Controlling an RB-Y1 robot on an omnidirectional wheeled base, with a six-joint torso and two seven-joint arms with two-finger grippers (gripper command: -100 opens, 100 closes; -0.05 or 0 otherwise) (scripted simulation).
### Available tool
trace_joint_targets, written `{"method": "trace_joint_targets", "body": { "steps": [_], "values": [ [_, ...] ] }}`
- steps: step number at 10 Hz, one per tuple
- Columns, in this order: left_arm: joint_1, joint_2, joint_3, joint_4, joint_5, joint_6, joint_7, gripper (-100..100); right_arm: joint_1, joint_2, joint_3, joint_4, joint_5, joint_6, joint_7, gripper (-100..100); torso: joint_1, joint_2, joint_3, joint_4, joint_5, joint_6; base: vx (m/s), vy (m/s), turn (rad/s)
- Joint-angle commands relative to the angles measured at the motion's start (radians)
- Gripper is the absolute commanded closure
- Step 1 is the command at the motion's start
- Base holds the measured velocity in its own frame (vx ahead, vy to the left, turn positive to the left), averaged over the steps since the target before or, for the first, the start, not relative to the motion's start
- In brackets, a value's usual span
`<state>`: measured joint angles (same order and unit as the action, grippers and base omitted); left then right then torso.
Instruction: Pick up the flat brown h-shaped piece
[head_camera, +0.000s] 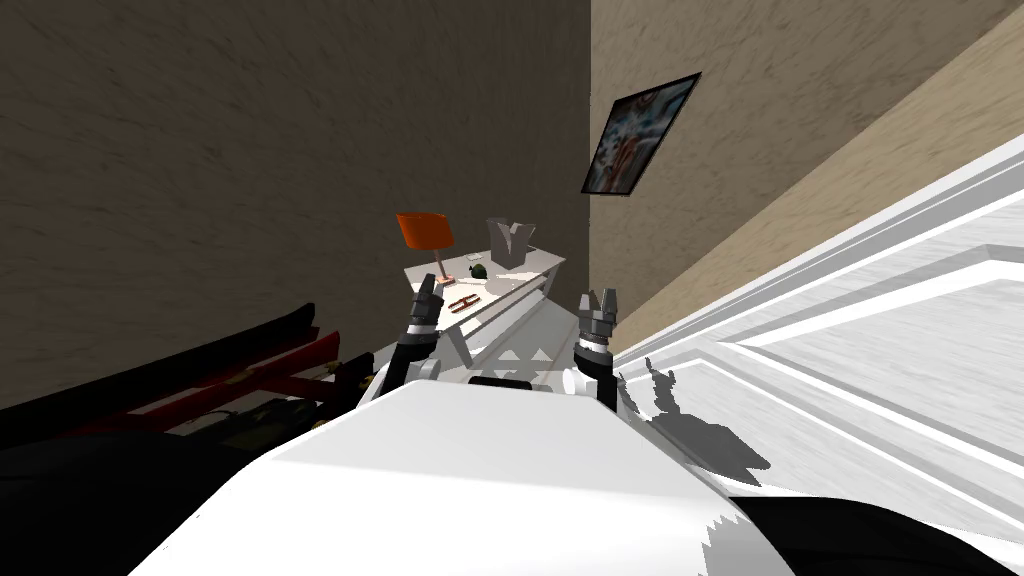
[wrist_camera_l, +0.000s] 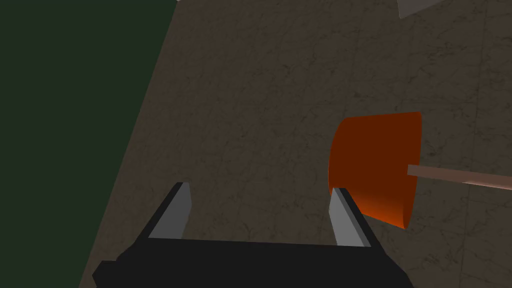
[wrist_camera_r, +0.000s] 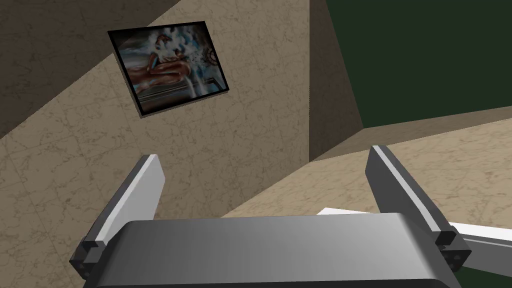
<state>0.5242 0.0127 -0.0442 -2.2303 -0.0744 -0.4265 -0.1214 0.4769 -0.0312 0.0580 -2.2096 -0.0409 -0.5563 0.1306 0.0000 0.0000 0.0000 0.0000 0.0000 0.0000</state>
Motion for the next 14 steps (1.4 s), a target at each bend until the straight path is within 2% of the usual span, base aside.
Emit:
{"method": "trace_joint_targets", "body": {
  "steps": [1, 5, 6, 7, 8, 9, 10, 11, 12, 13, 14],
  "values": [
    [0.005, 0.043, 0.020, -0.003, 0.013, 0.032, 0.018, -100, 0.000, 0.000, 0.000, 0.000, 0.000, 0.000, 0.000, 0, 0.000, 0.000, 0.000, 0.000, 0.000, 0.000, 0.023, -0.029, -0.072],
    [0.022, 0.101, 0.086, -0.011, 0.057, 0.140, 0.081, -100, 0.000, 0.000, 0.000, 0.000, 0.000, 0.000, 0.000, 0, -0.005, -0.004, -0.002, -0.001, -0.001, 0.000, 0.054, -0.065, -0.075],
    [0.022, 0.101, 0.086, -0.011, 0.057, 0.148, 0.081, -100, 0.000, 0.000, 0.000, 0.000, 0.000, 0.000, 0.000, 0, -0.005, -0.004, -0.002, -0.001, -0.001, 0.000, 0.050, -0.051, -0.028],
    [0.027, 0.110, 0.108, -0.013, 0.073, 0.183, 0.102, -100, 0.000, 0.000, 0.000, 0.000, 0.000, 0.000, 0.000, 0, -0.004, -0.004, -0.002, -0.001, -0.001, 0.000, 0.039, -0.049, -0.065],
    [0.027, 0.110, 0.108, -0.013, 0.073, 0.188, 0.102, -100, 0.000, 0.000, 0.000, 0.000, 0.000, 0.000, 0.000, 0, -0.003, -0.003, -0.002, -0.001, -0.001, 0.000, 0.028, -0.036, -0.039],
    [0.033, 0.117, 0.132, -0.016, 0.090, 0.227, 0.125, -100, 0.000, 0.000, 0.000, 0.000, 0.000, 0.000, 0.000, 0, -0.003, -0.002, -0.001, -0.001, -0.001, 0.000, 0.034, -0.041, -0.086],
    [0.033, 0.117, 0.132, -0.016, 0.090, 0.231, 0.125, -100, 0.000, 0.000, 0.000, 0.000, 0.000, 0.000, 0.000, 0, -0.003, -0.002, -0.001, -0.001, -0.001, 0.000, 0.037, -0.037, -0.037],
    [0.040, 0.123, 0.157, -0.018, 0.108, 0.266, 0.150, -100, 0.000, 0.000, 0.000, 0.000, 0.000, 0.000, 0.000, 0, -0.002, -0.002, -0.001, -0.001, -0.001, 0.000, 0.064, -0.041, -0.070],
    [0.040, 0.123, 0.157, -0.018, 0.108, 0.279, 0.150, -100, 0.000, 0.000, 0.000, 0.000, 0.000, 0.000, 0.000, 0, -0.003, -0.004, -0.002, -0.001, -0.001, 0.000, 0.052, -0.038, -0.038],
    [0.047, 0.129, 0.184, -0.020, 0.128, 0.312, 0.177, -100, 0.000, 0.000, 0.000, 0.000, 0.000, 0.000, 0.000, 0, -0.003, -0.003, -0.002, -0.001, -0.001, 0.000, 0.058, -0.071, -0.084],
    [0.047, 0.129, 0.184, -0.020, 0.128, 0.329, 0.177, -100, 0.000, 0.000, 0.000, 0.000, 0.000, 0.000, 0.000, 0, -0.004, -0.004, -0.002, -0.001, -0.001, 0.000, 0.044, -0.055, -0.037]
  ]
}}
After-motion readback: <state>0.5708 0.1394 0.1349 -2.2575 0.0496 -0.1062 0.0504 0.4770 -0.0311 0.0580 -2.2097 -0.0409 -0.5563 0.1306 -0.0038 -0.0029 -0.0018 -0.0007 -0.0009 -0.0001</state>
